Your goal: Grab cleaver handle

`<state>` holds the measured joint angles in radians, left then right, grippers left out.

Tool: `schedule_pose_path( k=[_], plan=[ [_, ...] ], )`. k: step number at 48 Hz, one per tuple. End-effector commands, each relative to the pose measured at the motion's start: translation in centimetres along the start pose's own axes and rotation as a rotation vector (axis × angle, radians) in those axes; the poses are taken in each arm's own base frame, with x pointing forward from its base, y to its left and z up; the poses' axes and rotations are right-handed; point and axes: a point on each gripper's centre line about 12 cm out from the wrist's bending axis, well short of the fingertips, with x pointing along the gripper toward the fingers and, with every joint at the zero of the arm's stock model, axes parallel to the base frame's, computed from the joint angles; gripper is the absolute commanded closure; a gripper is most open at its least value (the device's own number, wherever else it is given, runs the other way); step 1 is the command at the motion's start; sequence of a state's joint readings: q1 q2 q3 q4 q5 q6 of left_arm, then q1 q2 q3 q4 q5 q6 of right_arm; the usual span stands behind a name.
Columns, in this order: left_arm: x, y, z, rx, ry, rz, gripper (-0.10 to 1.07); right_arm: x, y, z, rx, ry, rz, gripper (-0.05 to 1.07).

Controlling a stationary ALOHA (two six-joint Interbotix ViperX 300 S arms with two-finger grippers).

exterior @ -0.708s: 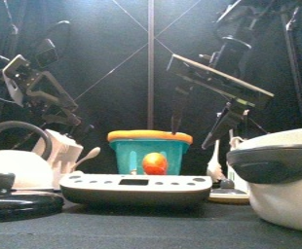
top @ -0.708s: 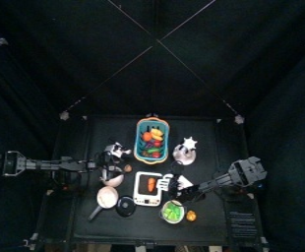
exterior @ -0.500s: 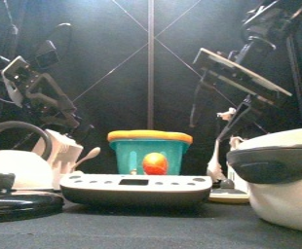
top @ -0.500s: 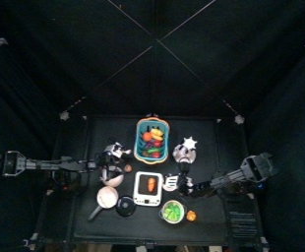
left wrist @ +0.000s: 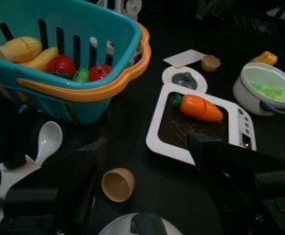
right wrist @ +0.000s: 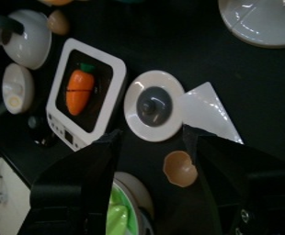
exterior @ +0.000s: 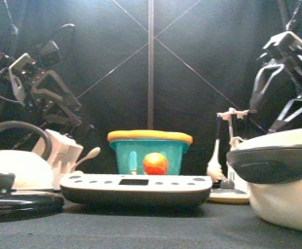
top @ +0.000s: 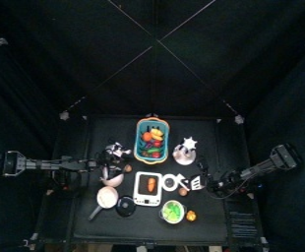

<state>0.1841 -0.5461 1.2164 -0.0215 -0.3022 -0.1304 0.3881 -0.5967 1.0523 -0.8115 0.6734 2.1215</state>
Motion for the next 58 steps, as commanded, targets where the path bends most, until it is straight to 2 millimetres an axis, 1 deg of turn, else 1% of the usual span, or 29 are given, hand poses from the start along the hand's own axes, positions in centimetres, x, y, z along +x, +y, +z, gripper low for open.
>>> schedule_pose_path(
  k=[1, 6, 8, 16, 23, 48, 58],
  plan=[
    [0.5, -0.2, 1.1, -0.002, -0.023, -0.003, -0.03, -0.5, -0.3, -0.1, -0.067, 0.068, -0.043, 0.13],
    [0.9, -0.3, 0.8, 0.000, -0.005, -0.007, -0.03, -0.3, -0.8, -0.6, -0.188, 0.140, -0.098, 0.14],
    [1.1, -0.4, 0.7, 0.000, 0.003, -0.010, -0.03, -0.1, -1.1, -1.2, -0.244, 0.182, -0.121, 0.14],
    [1.9, -0.8, 0.2, 0.001, 0.036, -0.019, -0.03, 1.1, -1.2, -2.6, -0.320, 0.273, -0.164, 0.14],
    [2.3, -0.9, 0.1, -0.001, 0.051, -0.019, -0.03, 2.2, -1.3, -3.3, -0.341, 0.294, -0.209, 0.14],
    [2.4, -0.8, -0.2, -0.002, 0.062, -0.016, -0.03, 4.6, -3.6, -4.8, -0.345, 0.345, -0.368, 0.14],
    [2.4, -0.8, -0.3, -0.003, 0.063, -0.015, -0.03, 5.4, -4.2, -5.6, -0.352, 0.373, -0.422, 0.19]
  ],
)
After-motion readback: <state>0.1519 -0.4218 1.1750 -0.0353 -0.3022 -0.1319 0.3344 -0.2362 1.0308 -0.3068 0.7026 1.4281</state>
